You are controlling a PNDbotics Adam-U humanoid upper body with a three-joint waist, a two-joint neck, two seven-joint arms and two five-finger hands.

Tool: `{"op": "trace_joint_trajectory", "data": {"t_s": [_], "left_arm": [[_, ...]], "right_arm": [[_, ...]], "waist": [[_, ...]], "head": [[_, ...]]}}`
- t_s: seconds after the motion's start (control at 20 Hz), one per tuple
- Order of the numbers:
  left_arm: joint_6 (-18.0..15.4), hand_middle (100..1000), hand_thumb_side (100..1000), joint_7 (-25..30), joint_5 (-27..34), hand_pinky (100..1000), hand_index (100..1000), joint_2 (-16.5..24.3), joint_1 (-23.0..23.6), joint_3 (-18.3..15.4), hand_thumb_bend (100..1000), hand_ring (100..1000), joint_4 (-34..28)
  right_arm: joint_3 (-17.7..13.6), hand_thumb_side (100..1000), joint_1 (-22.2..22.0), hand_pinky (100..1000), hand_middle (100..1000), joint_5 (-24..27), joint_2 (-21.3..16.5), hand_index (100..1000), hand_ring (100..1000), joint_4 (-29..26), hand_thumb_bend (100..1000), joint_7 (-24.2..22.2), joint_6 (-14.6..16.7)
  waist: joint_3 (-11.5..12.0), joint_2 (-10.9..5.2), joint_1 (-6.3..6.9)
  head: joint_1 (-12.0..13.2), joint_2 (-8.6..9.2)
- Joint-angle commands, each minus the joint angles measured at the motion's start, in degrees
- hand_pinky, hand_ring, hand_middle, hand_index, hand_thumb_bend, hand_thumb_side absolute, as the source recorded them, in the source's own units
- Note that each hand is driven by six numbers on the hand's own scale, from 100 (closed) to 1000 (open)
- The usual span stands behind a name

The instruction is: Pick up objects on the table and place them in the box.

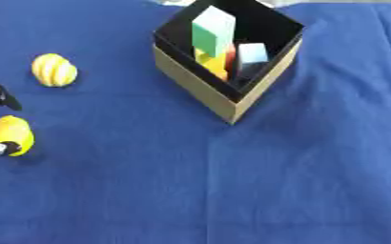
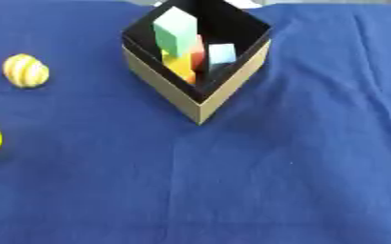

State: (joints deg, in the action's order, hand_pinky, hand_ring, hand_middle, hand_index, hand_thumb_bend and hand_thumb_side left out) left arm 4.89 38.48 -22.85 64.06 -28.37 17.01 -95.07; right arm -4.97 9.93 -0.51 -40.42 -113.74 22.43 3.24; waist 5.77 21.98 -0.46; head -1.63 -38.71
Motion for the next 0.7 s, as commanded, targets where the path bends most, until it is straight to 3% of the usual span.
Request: {"op": "trace_joint_trajectory", "data": {"t_s": [0.05, 0.35, 0.45, 0.7], "left_arm": [[-0.16, 807, 462, 1.40, -2.49, 897, 871, 1.17, -0.84, -1.03, 446, 863, 0.95], [-0.74, 810, 362, 2.21, -5.01, 895, 881, 0.47, -0.92, -1.16, 430, 863, 2.05], [-0.87, 804, 286, 2.50, -5.16, 890, 877, 0.27, -0.98, -1.05, 401, 858, 2.25], [-0.58, 762, 195, 1.47, -4.52, 856, 829, -0.44, -1.39, -0.88, 220, 823, 2.62]], "right_arm": [[-0.93, 736, 0.42, 837, 738, 0.23, -0.73, 828, 843, -0.85, 100, 0.13, 0.30], [-0.98, 737, 0.51, 839, 736, 0.55, -0.30, 828, 842, -0.85, 100, 0.02, 0.54], [-0.99, 738, 0.48, 839, 736, 0.63, -0.16, 828, 842, -0.85, 100, 0.01, 0.55], [-1.13, 737, 0.21, 840, 734, 0.73, 0.34, 827, 841, -0.85, 100, 0.29, 0.91]], "waist": [[-0.01, -0.85, 0.04], [0.18, -0.57, -0.11], [0.19, -0.48, -0.16], [0.10, -0.32, -0.26]], "head": [[0.11, 0.85], [0.13, 1.08], [0.16, 1.14], [0.11, 1.27]]}}
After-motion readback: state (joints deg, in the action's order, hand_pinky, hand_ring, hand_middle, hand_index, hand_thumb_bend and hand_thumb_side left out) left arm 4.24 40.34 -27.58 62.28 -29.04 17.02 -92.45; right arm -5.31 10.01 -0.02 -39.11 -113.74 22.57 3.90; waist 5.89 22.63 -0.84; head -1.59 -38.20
